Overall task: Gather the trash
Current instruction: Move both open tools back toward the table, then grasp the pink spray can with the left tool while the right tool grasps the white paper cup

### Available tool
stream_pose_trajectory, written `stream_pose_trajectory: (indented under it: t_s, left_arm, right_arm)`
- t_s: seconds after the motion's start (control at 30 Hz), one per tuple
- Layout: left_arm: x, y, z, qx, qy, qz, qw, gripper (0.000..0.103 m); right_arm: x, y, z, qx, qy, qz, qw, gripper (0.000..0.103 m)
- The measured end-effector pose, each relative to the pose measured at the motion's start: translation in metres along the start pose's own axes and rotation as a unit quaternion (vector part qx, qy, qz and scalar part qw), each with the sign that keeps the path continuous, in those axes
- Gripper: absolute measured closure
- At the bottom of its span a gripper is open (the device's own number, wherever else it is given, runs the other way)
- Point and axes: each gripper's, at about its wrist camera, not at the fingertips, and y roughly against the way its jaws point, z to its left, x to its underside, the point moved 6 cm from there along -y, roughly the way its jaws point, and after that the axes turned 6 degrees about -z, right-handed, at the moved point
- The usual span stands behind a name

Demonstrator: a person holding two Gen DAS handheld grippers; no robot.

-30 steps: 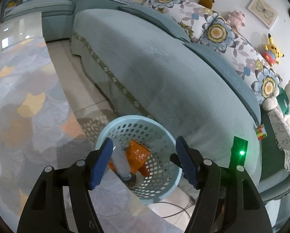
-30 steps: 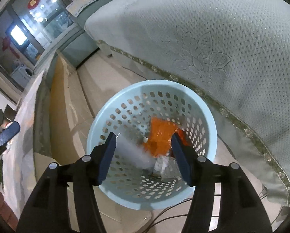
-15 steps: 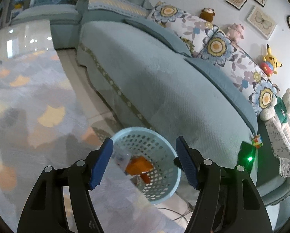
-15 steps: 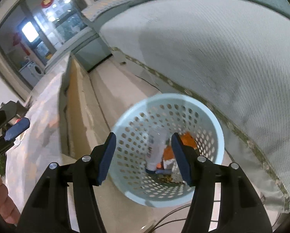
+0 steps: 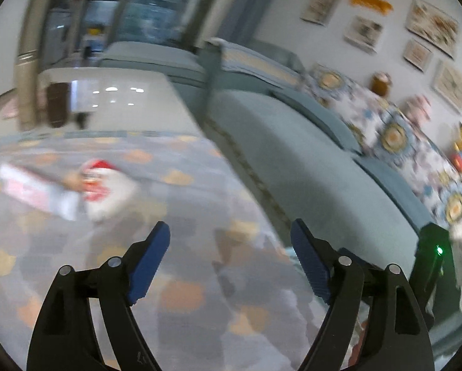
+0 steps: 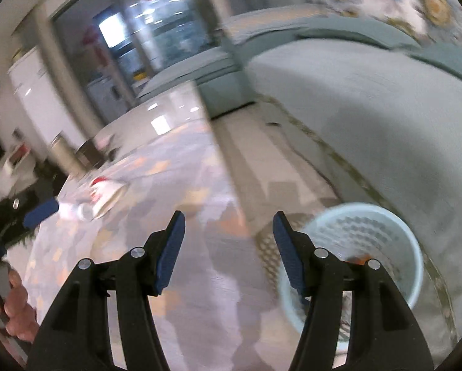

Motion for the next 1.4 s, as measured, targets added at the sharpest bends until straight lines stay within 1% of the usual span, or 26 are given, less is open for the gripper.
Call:
stream_pose_trajectory:
  t_s: [0.03,0.1,0.23,0.3,0.4,0.5,0.6,0.63,0.67,0.73,0.8,0.9,1.03,1.1,1.17,1.2,1.23,1.27,1.3,1.33,1.4]
  left_arm:
    - [-0.002,0.004,0.013,-0.012,0.007,-0.003,0.9999,0.026]
    - [-0.008,0.01,0.046,-0.041,0.029,-0.01,0.9987,0.026]
    - [-0.014,0.016,0.102,-0.095,0.072,-0.02,0.9927,0.026]
    - [-0.016,0.018,0.132,-0.122,0.098,-0.026,0.9873,0.026]
    - [-0.017,0.017,0.168,-0.15,0.135,-0.032,0.9789,0.025]
    - [-0.018,0.012,0.196,-0.159,0.181,-0.039,0.9697,0.025]
    - [-0.017,0.003,0.21,-0.165,0.201,-0.041,0.9647,0.024]
    - [-0.017,-0.002,0.211,-0.167,0.202,-0.04,0.9642,0.022]
    - [-0.018,-0.007,0.211,-0.169,0.202,-0.038,0.964,0.021]
    - [-0.019,-0.015,0.214,-0.18,0.203,-0.041,0.9616,0.02]
    - [-0.02,-0.024,0.219,-0.191,0.212,-0.04,0.9576,0.018]
    - [-0.02,-0.041,0.222,-0.201,0.217,-0.028,0.9548,0.018]
    - [-0.02,-0.059,0.228,-0.238,0.21,-0.002,0.9484,0.017]
    - [-0.019,-0.066,0.228,-0.249,0.202,0.014,0.9472,0.018]
    - [-0.019,-0.07,0.228,-0.258,0.18,0.017,0.9491,0.018]
    - [-0.019,-0.071,0.225,-0.258,0.165,0.021,0.9517,0.022]
    - [-0.019,-0.07,0.223,-0.252,0.157,0.025,0.9546,0.03]
    - [-0.019,-0.07,0.22,-0.241,0.145,0.033,0.9591,0.035]
    - [-0.017,-0.069,0.217,-0.232,0.137,0.04,0.9621,0.043]
    - [-0.016,-0.067,0.214,-0.222,0.124,0.05,0.9659,0.049]
    - [-0.012,-0.06,0.208,-0.202,0.093,0.07,0.9724,0.052]
  right_arm:
    - [-0.002,-0.007,0.02,-0.002,0.024,-0.004,1.0,0.048]
    - [-0.003,-0.019,0.049,-0.016,0.053,-0.009,0.998,0.048]
    - [-0.005,-0.053,0.1,-0.043,0.077,0.001,0.996,0.048]
    - [-0.003,-0.065,0.117,-0.053,0.083,0.004,0.995,0.048]
    - [0.003,-0.09,0.144,-0.07,0.096,0.015,0.993,0.048]
    - [0.012,-0.111,0.168,-0.078,0.113,0.022,0.99,0.048]
    - [0.025,-0.123,0.182,-0.077,0.133,0.022,0.988,0.048]
    - [0.029,-0.126,0.184,-0.07,0.144,0.023,0.987,0.048]
    - [0.03,-0.125,0.187,-0.068,0.153,0.018,0.986,0.048]
    - [0.031,-0.117,0.191,-0.078,0.166,-0.001,0.983,0.047]
    - [0.033,-0.115,0.194,-0.077,0.175,-0.007,0.982,0.047]
    - [0.03,-0.116,0.192,-0.073,0.17,-0.011,0.983,0.047]
    - [0.028,-0.116,0.185,-0.083,0.149,-0.005,0.985,0.047]
    - [0.028,-0.117,0.185,-0.085,0.144,-0.004,0.986,0.047]
    - [0.027,-0.117,0.186,-0.085,0.146,-0.004,0.986,0.047]
    - [0.028,-0.117,0.187,-0.085,0.148,-0.004,0.985,0.047]
    - [0.029,-0.116,0.188,-0.085,0.152,-0.003,0.985,0.047]
    - [0.029,-0.116,0.189,-0.085,0.156,-0.004,0.984,0.047]
    - [0.03,-0.116,0.189,-0.084,0.158,-0.004,0.984,0.047]
    - [0.031,-0.116,0.19,-0.085,0.161,-0.003,0.983,0.047]
    - [0.031,-0.118,0.191,-0.086,0.164,0.002,0.983,0.047]
